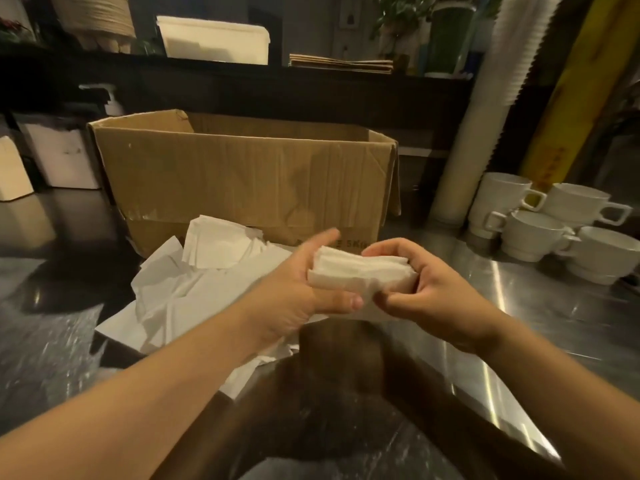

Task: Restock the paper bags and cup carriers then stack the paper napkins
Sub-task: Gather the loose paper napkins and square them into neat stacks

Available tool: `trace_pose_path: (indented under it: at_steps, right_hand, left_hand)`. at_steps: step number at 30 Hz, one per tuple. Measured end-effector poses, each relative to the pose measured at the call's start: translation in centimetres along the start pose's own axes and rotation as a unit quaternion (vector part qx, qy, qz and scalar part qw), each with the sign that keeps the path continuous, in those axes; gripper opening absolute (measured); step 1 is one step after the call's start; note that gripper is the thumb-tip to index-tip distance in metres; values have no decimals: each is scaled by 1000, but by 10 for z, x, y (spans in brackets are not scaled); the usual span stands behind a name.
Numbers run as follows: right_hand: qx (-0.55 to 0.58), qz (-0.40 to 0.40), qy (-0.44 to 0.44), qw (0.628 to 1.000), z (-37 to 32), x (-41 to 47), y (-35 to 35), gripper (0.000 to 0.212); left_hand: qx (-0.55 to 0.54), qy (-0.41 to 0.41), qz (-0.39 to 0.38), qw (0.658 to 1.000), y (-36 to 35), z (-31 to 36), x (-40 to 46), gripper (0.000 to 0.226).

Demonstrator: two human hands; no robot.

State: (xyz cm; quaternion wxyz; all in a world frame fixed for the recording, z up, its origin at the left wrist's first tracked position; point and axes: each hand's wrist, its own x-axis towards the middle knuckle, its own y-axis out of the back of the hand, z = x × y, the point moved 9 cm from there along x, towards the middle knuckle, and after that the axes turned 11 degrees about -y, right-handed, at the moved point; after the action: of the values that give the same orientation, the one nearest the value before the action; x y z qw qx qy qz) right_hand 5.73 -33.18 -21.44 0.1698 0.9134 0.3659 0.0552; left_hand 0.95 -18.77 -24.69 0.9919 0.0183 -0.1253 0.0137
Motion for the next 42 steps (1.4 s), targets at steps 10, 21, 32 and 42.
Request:
trace_pose_path:
  at_steps: [10,21,32,42]
  right_hand:
    - [-104,18,-45,993,51,-17,31,106]
    - [-208,96,76,970,42,-22,49,82]
    - [-280,194,150,928,32,-30,60,31]
    - [-273,212,136,929,33,-26,61,9]
  left_hand:
    - [265,36,-69,961,-50,-19,19,110]
    - [263,-50,-20,963,-36,-19,28,92]
    - [315,-43,-37,947,-39,-21,27,96]
    - [295,-35,-40,954,-40,-21,27,98]
